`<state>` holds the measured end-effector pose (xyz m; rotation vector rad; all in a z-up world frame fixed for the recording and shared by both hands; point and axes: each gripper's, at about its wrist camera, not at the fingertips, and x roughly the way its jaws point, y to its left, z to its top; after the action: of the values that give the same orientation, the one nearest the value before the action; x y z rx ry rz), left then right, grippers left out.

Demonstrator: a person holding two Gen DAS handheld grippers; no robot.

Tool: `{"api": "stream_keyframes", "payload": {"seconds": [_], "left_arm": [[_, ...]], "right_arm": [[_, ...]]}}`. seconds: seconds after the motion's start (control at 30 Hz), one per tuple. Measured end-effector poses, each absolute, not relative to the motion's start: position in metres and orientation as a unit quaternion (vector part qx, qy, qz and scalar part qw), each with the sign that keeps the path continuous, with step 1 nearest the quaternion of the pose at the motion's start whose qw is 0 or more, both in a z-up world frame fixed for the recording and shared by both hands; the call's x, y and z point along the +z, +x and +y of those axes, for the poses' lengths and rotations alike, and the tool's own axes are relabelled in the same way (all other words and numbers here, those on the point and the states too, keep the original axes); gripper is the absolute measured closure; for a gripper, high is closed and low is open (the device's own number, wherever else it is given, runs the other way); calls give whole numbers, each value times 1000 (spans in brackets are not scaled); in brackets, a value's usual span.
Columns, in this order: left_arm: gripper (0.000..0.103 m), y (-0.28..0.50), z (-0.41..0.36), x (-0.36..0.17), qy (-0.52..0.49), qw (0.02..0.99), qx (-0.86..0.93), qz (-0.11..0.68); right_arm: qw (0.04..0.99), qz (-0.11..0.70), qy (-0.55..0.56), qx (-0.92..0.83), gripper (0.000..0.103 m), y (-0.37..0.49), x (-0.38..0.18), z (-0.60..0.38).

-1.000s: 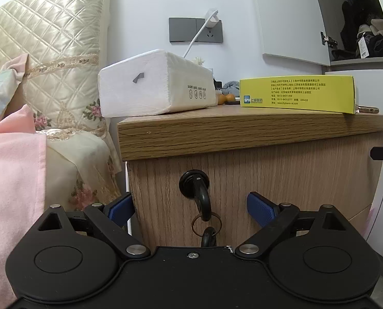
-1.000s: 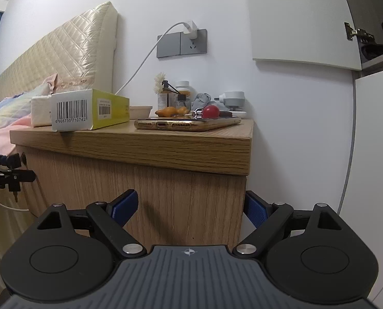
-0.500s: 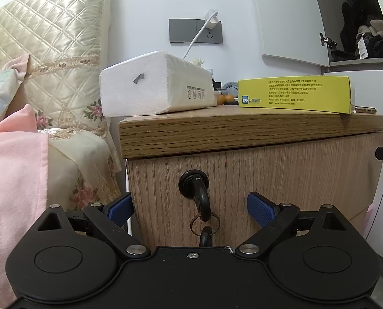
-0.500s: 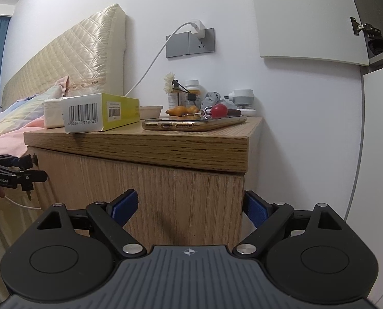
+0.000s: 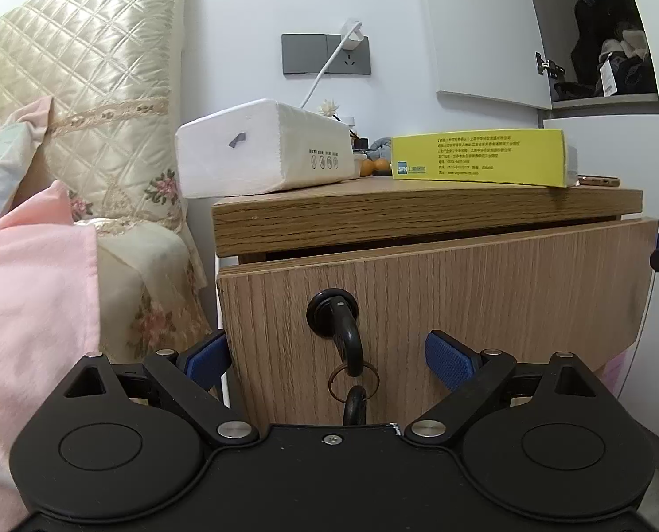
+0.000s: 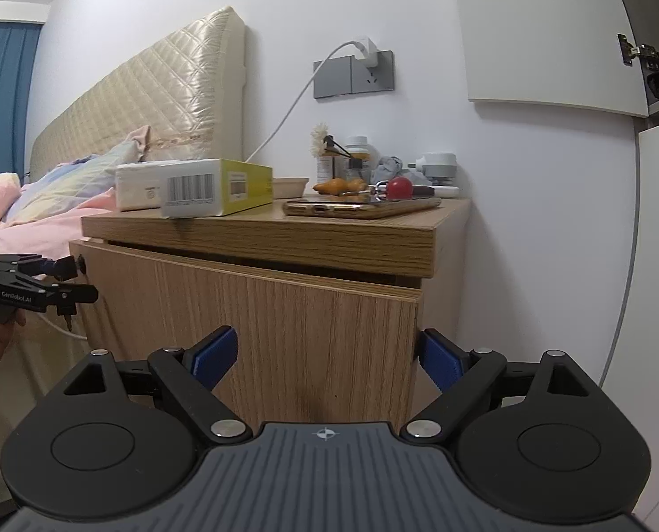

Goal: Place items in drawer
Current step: 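Pull the drawer open by its key with the left gripper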

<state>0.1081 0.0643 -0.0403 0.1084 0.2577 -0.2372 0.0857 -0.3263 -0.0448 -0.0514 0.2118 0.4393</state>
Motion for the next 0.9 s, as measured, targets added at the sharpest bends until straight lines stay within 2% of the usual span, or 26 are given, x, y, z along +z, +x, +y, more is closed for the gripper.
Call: {"api": "stream_keyframes", "payload": {"seconds": [0.9], "left_arm": [[11, 18, 67, -29, 62, 974, -133, 173]], "right_arm": [[951, 121, -29, 283, 12, 3, -37, -342]]}}
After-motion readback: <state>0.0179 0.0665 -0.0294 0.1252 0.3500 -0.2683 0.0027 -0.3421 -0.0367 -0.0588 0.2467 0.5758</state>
